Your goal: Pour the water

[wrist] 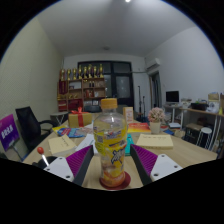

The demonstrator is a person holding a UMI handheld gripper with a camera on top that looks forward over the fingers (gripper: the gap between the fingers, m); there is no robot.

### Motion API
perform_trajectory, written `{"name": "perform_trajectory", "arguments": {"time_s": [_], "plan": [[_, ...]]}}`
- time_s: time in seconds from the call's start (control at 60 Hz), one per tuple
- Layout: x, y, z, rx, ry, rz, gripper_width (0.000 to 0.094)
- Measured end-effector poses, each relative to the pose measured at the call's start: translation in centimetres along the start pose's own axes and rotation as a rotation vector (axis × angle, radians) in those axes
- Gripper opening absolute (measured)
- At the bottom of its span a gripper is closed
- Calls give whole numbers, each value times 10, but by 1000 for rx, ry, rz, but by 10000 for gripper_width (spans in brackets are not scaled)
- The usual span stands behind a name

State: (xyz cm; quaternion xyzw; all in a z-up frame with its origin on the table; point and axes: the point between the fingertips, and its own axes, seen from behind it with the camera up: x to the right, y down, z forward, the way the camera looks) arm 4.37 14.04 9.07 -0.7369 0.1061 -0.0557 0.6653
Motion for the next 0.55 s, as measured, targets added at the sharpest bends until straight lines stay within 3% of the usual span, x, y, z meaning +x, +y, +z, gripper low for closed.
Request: {"name": "perform_trajectory", "arguments": {"time_s": [0.267,0.55], "plan": [[-9,-15,-128,-21,28,-19,815],[-22,-18,-253,-51,-11,2,816]]}}
